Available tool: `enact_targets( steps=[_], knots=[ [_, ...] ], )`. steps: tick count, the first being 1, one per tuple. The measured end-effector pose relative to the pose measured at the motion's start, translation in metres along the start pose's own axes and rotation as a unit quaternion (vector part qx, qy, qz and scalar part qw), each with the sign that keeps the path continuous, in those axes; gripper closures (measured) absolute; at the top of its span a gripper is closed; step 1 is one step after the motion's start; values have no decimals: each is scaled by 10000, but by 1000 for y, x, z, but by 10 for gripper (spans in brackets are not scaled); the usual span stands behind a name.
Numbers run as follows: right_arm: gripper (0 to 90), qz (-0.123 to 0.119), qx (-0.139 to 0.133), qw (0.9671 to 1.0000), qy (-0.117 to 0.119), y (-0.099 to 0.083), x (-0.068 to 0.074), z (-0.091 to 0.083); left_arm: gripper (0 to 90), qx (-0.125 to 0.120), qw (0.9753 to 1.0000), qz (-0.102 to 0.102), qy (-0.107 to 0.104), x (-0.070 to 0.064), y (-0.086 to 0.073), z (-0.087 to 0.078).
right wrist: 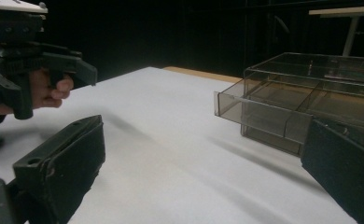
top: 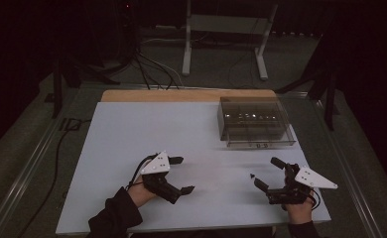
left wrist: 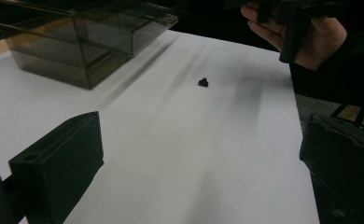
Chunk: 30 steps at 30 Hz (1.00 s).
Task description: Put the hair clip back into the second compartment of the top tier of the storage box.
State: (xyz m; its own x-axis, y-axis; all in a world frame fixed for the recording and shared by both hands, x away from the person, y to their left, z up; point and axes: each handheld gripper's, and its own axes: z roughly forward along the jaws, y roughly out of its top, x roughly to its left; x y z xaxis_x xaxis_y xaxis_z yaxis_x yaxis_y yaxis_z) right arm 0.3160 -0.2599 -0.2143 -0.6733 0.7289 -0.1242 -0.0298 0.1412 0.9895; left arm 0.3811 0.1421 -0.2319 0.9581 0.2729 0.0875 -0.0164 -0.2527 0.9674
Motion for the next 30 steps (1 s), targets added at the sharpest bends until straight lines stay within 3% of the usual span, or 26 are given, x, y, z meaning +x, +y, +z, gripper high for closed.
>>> enact_targets(
  steps=[14,30],
  knots=[
    [0,39,-17,10000,12,1,0,-1,5,176,9993,55,-334,-2,12,45],
    [0,76,-66,9999,-10,3,-1,-3,6,256,9976,179,-612,-5,27,84]
  ],
)
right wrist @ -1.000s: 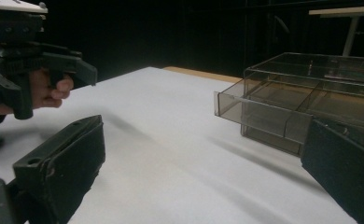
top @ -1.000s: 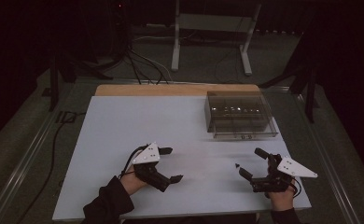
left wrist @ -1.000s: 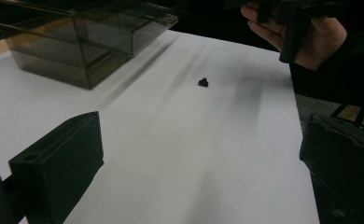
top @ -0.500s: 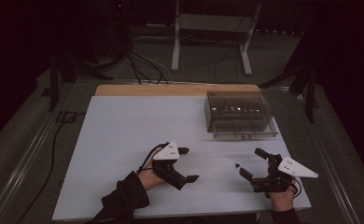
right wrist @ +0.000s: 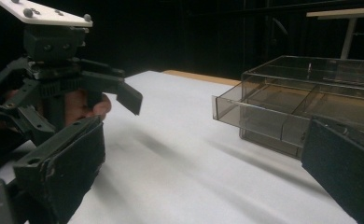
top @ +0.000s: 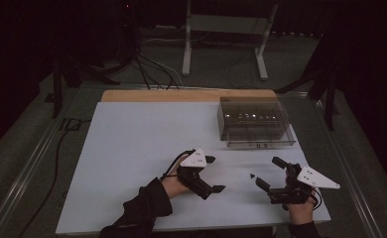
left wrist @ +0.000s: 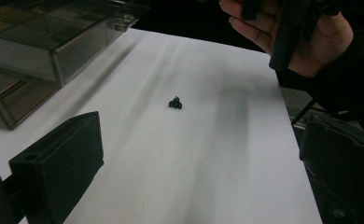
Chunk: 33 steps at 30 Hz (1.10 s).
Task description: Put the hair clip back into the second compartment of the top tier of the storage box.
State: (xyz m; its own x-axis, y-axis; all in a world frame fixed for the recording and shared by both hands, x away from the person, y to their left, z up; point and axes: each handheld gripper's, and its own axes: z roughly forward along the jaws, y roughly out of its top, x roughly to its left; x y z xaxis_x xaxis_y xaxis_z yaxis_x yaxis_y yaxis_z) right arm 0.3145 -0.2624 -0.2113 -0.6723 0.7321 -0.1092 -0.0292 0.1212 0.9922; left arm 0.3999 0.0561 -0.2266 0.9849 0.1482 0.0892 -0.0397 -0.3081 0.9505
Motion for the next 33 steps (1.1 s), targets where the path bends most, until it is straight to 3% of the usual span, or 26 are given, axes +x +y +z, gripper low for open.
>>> enact_targets(
  steps=[18,27,33],
  knots=[
    [0,38,3,10000,-7,1,-1,0,6,39,9998,53,-189,2,8,31],
    [0,65,-20,10000,-12,1,-2,-1,6,73,9996,-44,-285,5,8,48],
    [0,78,-24,10000,-9,2,-2,-2,6,226,9994,-83,-233,5,10,62]
  ],
)
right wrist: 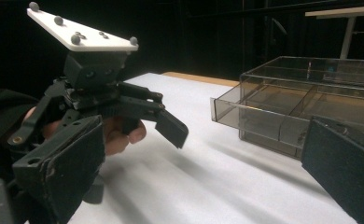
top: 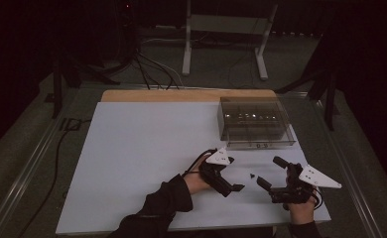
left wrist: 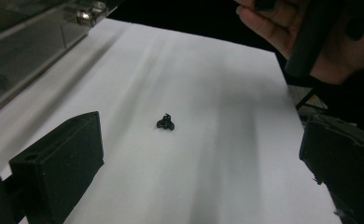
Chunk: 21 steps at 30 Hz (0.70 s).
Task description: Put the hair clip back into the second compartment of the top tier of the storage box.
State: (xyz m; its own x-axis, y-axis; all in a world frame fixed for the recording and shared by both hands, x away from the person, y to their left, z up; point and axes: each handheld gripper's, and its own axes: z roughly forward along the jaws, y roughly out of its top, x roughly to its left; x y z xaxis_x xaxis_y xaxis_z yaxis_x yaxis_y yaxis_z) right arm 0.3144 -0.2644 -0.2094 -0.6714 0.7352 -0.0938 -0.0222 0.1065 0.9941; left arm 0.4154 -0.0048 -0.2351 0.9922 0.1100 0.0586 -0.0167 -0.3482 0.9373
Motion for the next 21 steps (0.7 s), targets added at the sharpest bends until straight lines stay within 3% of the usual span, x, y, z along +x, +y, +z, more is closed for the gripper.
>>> enact_targets(
  steps=[10,13,17,21],
  knots=[
    [0,20,-20,10000,10,1,0,-1,32,415,9991,33,8,0,6,26],
    [0,19,-26,10000,14,1,0,-2,63,593,9982,49,-93,2,6,34],
    [0,19,-25,10000,23,1,0,-2,107,796,9968,24,58,6,3,45],
    [0,29,-19,10000,37,1,0,-2,162,979,9949,146,186,8,3,54]
  ],
)
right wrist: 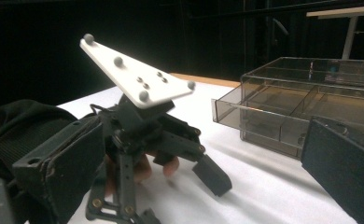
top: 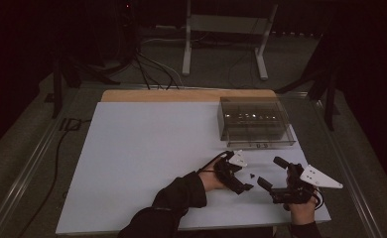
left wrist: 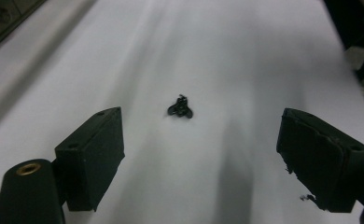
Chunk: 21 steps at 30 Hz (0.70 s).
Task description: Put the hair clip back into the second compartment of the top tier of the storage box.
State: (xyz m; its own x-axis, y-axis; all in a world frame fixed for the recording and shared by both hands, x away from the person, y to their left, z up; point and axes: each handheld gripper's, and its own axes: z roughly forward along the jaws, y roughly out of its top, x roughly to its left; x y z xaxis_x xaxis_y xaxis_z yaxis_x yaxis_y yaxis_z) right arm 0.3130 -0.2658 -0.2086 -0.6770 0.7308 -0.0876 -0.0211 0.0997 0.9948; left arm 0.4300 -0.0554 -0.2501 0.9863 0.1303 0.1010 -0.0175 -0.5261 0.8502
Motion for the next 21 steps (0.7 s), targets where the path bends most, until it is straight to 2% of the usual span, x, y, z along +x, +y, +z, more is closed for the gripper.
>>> enact_targets(
  steps=[4,6,8,14,21],
  knots=[
    [0,2,4,10000,7,0,0,0,179,57,9999,110,52,0,4,7],
    [0,5,2,10000,5,0,0,0,222,77,9998,163,109,0,7,10],
    [0,3,3,10000,2,0,0,0,243,69,9998,159,81,0,8,12],
    [0,30,19,10000,25,0,-1,-1,407,153,9991,335,218,-2,13,20],
    [0,43,24,10000,39,0,-1,-1,556,164,9984,471,253,-1,14,24]
  ],
)
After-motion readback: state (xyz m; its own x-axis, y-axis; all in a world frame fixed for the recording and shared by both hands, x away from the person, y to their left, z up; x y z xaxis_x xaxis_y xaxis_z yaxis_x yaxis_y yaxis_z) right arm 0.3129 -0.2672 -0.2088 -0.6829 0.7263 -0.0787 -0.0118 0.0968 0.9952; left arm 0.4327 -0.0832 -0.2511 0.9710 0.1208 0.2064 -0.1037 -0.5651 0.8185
